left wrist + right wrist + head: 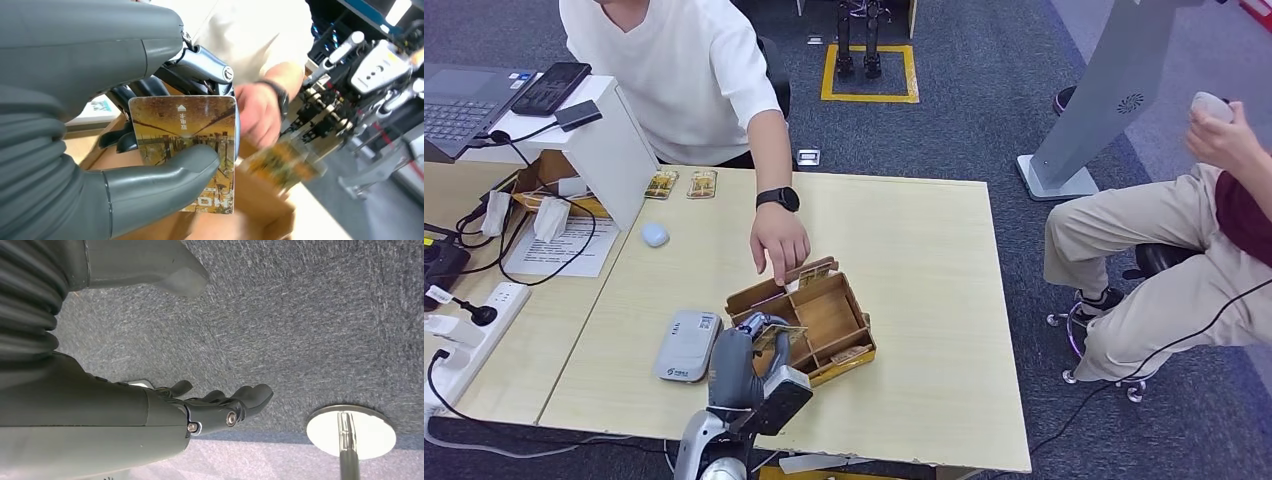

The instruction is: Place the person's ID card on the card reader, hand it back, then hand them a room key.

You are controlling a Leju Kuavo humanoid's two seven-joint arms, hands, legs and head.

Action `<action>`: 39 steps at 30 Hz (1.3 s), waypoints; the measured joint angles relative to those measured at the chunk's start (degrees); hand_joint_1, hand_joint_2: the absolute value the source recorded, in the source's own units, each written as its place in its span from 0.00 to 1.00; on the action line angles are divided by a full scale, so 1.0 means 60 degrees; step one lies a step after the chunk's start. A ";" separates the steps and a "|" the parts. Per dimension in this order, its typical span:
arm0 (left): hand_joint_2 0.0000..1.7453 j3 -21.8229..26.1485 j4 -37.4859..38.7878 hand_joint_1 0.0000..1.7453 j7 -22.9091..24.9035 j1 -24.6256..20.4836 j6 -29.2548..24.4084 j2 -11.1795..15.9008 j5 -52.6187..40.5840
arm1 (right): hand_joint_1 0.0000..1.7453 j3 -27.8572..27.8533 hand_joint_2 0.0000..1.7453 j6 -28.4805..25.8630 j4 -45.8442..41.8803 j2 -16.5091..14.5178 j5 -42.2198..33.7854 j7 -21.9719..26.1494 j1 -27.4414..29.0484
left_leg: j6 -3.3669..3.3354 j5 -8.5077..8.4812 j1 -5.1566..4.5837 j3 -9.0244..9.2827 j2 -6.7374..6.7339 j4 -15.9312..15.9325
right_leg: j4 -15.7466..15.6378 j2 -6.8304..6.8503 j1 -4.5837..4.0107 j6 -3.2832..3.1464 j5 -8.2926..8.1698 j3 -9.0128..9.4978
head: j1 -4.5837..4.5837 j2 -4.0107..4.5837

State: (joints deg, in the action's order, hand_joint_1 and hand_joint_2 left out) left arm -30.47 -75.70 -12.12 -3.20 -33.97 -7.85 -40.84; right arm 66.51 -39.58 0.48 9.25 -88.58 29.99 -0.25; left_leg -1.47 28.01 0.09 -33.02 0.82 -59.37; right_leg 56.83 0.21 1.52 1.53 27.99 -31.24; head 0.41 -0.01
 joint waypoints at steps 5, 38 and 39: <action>1.00 0.0438 -0.0575 1.00 -0.0394 -0.0502 0.0317 -0.0178 0.1331 | 0.00 -0.0004 1.00 0.0000 0.0000 0.0000 -0.0036 0.0065 0.0030 | 0.0000 -0.0002 0.0001 0.0001 0.0000 0.0000 | 0.0002 0.0000 -0.0001 -0.0001 -0.0003 0.0002 | 0.0001 -0.0002; 1.00 0.1367 0.0741 1.00 0.0041 -0.3748 0.1535 -0.0358 0.4004 | 0.00 0.0243 1.00 0.0000 0.0000 0.0000 0.0157 -0.0096 -0.0302 | 0.0007 -0.0011 0.0000 -0.0002 0.0001 -0.0001 | 0.0005 -0.0002 -0.0001 -0.0003 -0.0006 -0.0001 | 0.0001 -0.0001; 1.00 0.1367 0.0843 1.00 0.0045 -0.3794 0.1534 -0.0364 0.4004 | 0.00 0.0250 1.00 0.0000 0.0000 0.0000 0.0159 -0.0104 -0.0309 | 0.0007 -0.0011 0.0000 -0.0001 0.0001 -0.0001 | 0.0005 -0.0003 -0.0001 -0.0003 -0.0006 -0.0001 | 0.0001 -0.0001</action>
State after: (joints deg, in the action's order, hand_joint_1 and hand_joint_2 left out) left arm -22.27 -70.64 -11.85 -25.96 -24.77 -10.04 -16.82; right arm 68.01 -39.58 0.48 9.25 -87.62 29.37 -2.10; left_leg -1.42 27.95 0.09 -33.03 0.82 -59.38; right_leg 56.86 0.20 1.51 1.51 27.95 -31.25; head 0.42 -0.01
